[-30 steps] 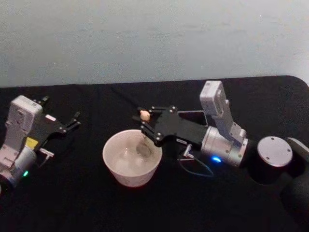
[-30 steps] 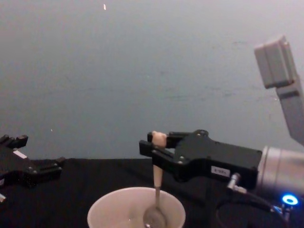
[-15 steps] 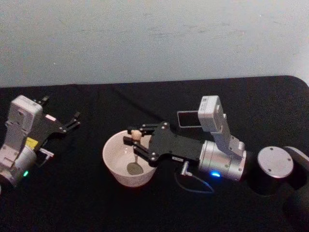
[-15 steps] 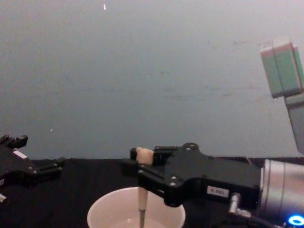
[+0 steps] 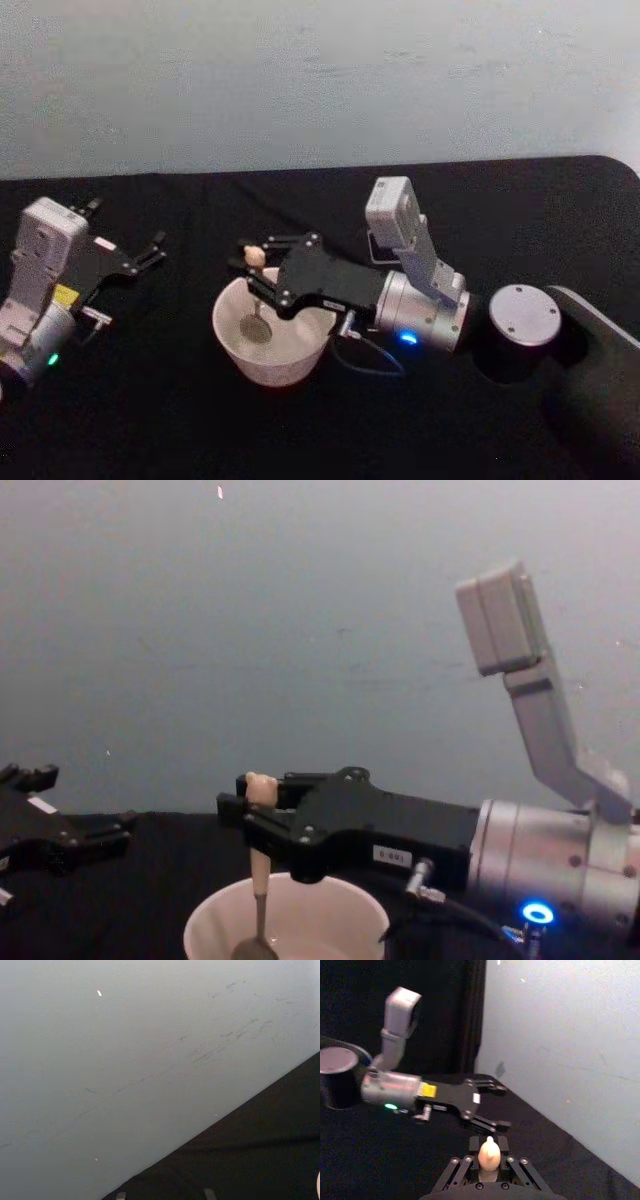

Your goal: Pick up the stirring spoon with one hand, stir inside the cup, then place it back in its original position.

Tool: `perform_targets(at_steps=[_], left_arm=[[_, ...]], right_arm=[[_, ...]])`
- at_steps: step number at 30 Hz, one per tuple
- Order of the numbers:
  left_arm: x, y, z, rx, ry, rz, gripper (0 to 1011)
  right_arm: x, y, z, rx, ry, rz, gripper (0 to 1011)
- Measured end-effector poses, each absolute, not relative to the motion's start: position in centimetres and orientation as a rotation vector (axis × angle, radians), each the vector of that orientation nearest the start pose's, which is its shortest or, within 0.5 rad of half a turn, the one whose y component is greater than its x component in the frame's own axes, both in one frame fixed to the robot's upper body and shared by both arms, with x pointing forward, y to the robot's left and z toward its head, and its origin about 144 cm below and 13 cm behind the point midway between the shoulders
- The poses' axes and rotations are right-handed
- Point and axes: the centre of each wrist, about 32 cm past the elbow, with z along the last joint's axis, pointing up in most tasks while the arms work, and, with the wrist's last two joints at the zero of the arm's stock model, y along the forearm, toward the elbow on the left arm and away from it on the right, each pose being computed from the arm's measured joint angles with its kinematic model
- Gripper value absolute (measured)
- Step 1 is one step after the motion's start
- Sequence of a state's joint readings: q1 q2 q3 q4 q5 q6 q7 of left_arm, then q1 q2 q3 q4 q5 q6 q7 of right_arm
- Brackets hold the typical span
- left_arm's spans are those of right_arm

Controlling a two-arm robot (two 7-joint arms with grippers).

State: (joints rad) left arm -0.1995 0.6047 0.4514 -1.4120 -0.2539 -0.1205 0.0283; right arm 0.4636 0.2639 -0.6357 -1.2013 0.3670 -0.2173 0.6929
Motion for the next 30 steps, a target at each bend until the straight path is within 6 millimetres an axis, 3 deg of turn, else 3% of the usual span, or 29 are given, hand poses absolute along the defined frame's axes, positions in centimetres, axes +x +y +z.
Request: perform_targets(at_steps=[10, 30], left_arm=[[48.9, 31.0, 114.0, 0.304, -0.285, 1.248, 1001], [48.9, 31.0, 114.0, 0.304, -0.285, 1.248, 1001]], right_arm=[[56.1, -16.6, 115.2, -0.029, -0.168, -0.469, 211], [55.7, -17.3, 115.5, -0.017, -0.163, -0.475, 211]])
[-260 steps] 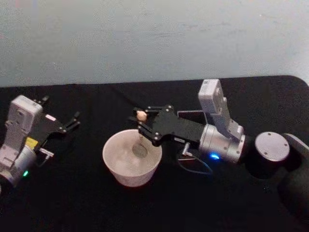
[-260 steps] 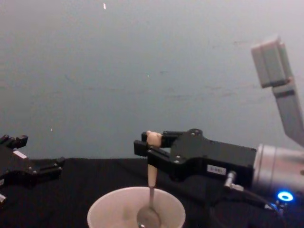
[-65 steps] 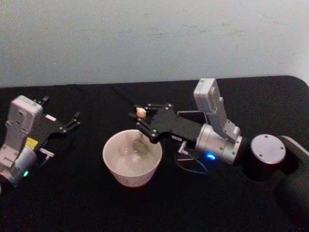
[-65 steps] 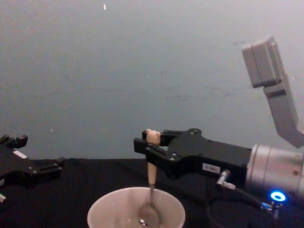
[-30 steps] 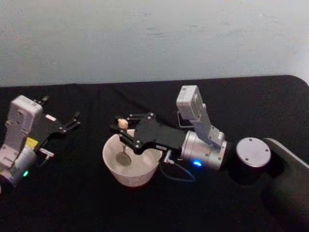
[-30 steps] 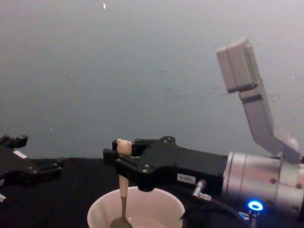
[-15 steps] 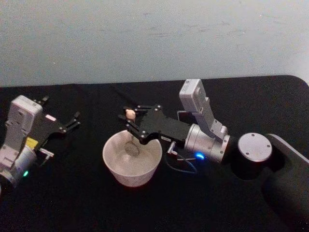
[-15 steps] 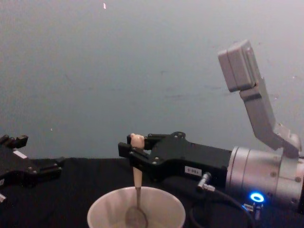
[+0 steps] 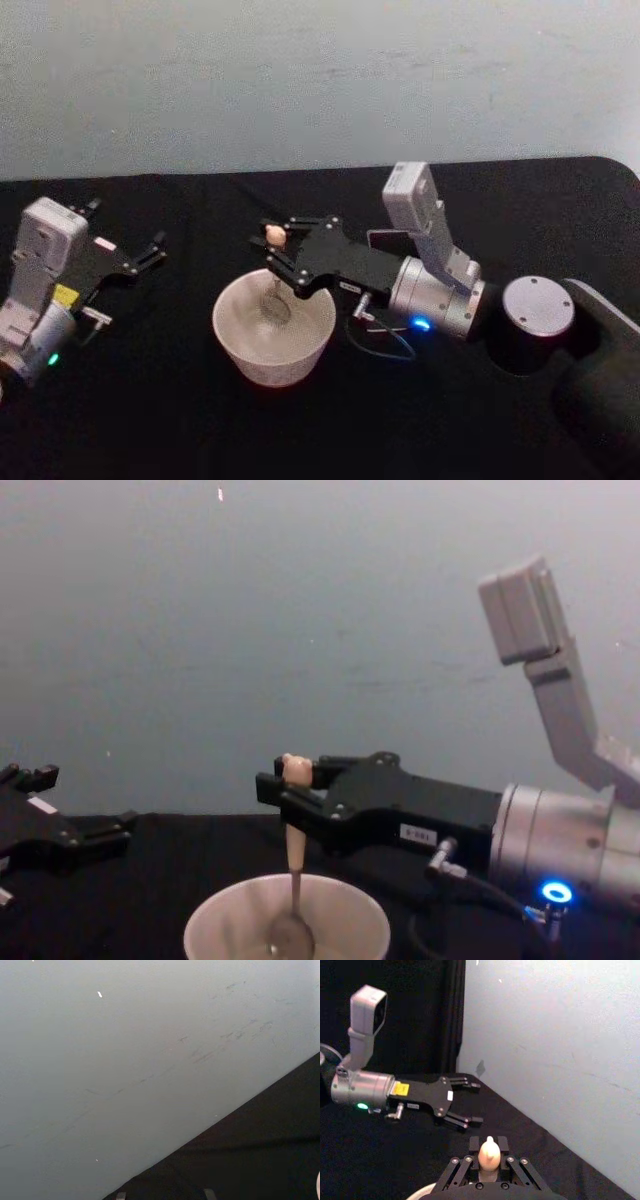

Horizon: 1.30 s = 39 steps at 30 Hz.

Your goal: Pick up the stirring spoon with one hand, stir inside the cup, then place it back in its original position.

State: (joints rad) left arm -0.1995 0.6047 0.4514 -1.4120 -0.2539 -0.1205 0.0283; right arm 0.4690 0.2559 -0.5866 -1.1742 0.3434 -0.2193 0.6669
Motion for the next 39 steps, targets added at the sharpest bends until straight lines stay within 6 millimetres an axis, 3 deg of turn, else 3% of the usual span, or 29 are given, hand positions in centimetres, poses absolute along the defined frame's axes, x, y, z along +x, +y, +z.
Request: perform_targets(at_steps=[10, 22, 30, 39], left_arm=[[48.9, 31.0, 114.0, 0.304, -0.285, 1.248, 1001], [48.9, 31.0, 114.0, 0.304, -0.285, 1.248, 1001], [48.9, 31.0, 114.0, 0.304, -0.285, 1.248, 1001], [48.9, 31.0, 114.0, 0.304, -0.285, 1.248, 1001]], right_arm=[[54.9, -18.7, 118.2, 0.055, -0.186, -0.475, 211], [54.1, -21.7, 123.4, 0.144, -0.259, -0.531, 211], [53.2, -24.1, 124.8, 0.152, -0.290, -0.600, 211], [51.3, -26.4, 124.7, 0.129, -0.272, -0.702, 211]])
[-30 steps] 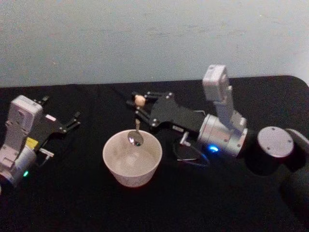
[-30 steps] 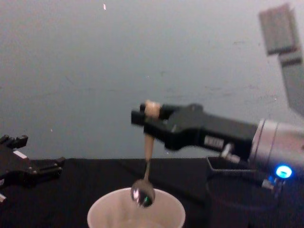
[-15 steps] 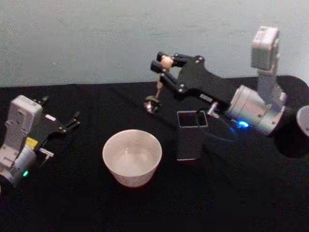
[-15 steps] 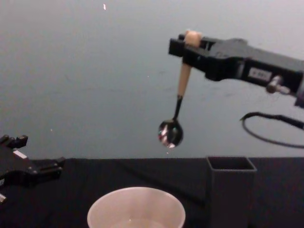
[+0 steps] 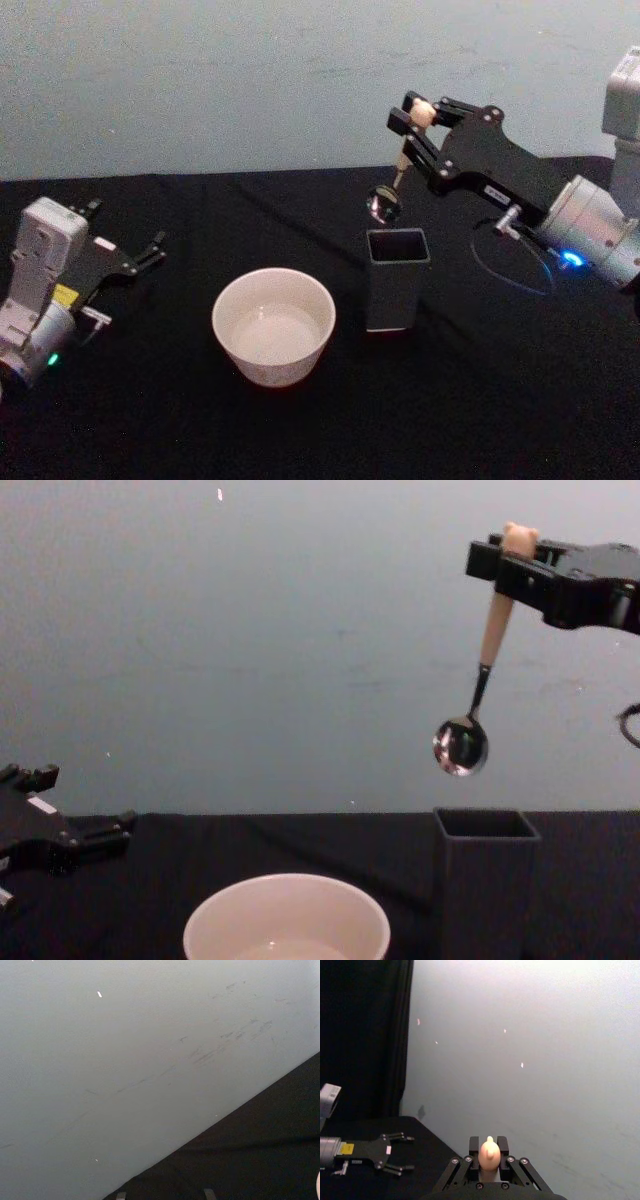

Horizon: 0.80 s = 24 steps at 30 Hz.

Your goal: Pick up the stirring spoon with one hand, stir inside the cup, then place it back in its original position.

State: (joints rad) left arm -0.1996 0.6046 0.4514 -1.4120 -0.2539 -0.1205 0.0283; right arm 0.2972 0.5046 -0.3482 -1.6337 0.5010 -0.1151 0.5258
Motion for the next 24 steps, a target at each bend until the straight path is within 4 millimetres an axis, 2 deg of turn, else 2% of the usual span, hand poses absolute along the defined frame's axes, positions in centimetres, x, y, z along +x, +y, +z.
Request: perform_targets(at_steps=[12, 24], left_arm=[[48.9, 31.0, 114.0, 0.304, -0.285, 1.248, 1001], [48.9, 31.0, 114.0, 0.304, -0.285, 1.248, 1001]], right_arm=[[49.9, -27.0, 123.5, 0.091, -0.201, -0.747, 211], [50.1, -26.6, 121.8, 0.048, -0.147, -0.771, 211]])
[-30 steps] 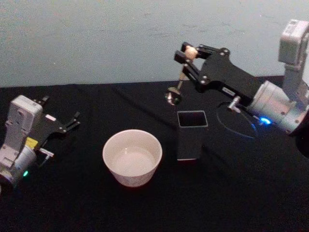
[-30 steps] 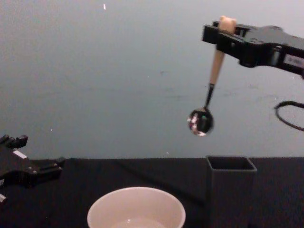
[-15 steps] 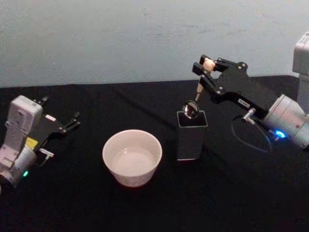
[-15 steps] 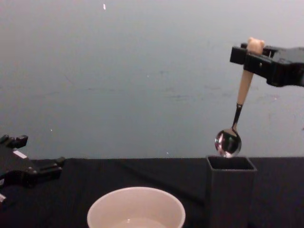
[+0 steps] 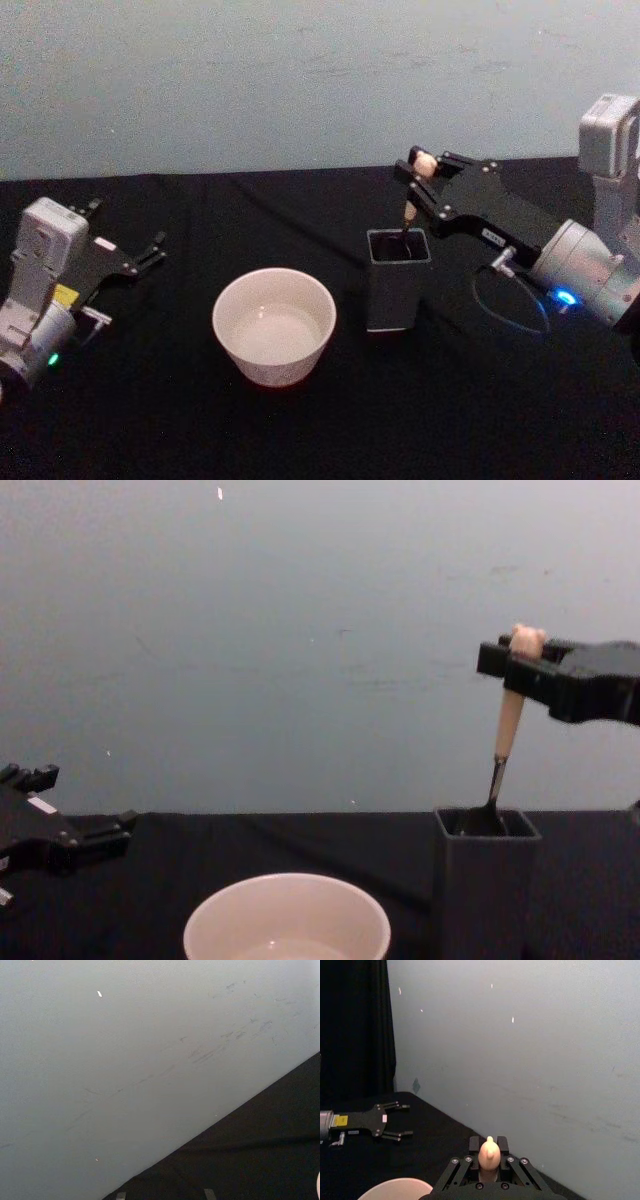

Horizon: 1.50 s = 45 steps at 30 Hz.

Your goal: Pick up the stirring spoon with one hand, stir inside the cup, then place it back in its original position.

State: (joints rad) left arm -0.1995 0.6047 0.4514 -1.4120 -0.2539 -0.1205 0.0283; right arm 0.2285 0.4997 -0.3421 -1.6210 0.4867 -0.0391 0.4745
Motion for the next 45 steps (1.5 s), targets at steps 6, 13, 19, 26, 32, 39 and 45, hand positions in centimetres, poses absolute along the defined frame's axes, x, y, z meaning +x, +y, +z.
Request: perform_targets(at_steps=[6, 13, 19, 26, 32, 39, 45], left_arm=[[48.9, 31.0, 114.0, 0.304, -0.285, 1.248, 1001], [48.9, 31.0, 114.0, 0.304, -0.285, 1.248, 1002], [48.9, 31.0, 114.0, 0.304, -0.285, 1.248, 1001], [48.9, 31.0, 114.0, 0.304, -0.285, 1.248, 1001], [48.9, 31.0, 114.0, 0.304, -0.285, 1.248, 1001], [48.9, 31.0, 114.0, 0.304, -0.285, 1.248, 1001], [48.9, 31.0, 114.0, 0.304, -0.285, 1.248, 1001]], right_arm=[[50.2, -26.1, 120.6, 0.033, -0.104, -0.775, 211], [50.2, -25.7, 119.3, 0.021, -0.061, -0.797, 211], [50.0, -25.3, 118.0, 0.017, -0.023, -0.831, 211], [49.9, -25.2, 117.0, 0.009, 0.006, -0.858, 211], [49.8, -25.1, 116.5, 0.002, 0.021, -0.873, 211], [49.8, -25.1, 116.4, -0.005, 0.030, -0.879, 211], [49.7, -25.0, 116.1, -0.016, 0.039, -0.884, 211]])
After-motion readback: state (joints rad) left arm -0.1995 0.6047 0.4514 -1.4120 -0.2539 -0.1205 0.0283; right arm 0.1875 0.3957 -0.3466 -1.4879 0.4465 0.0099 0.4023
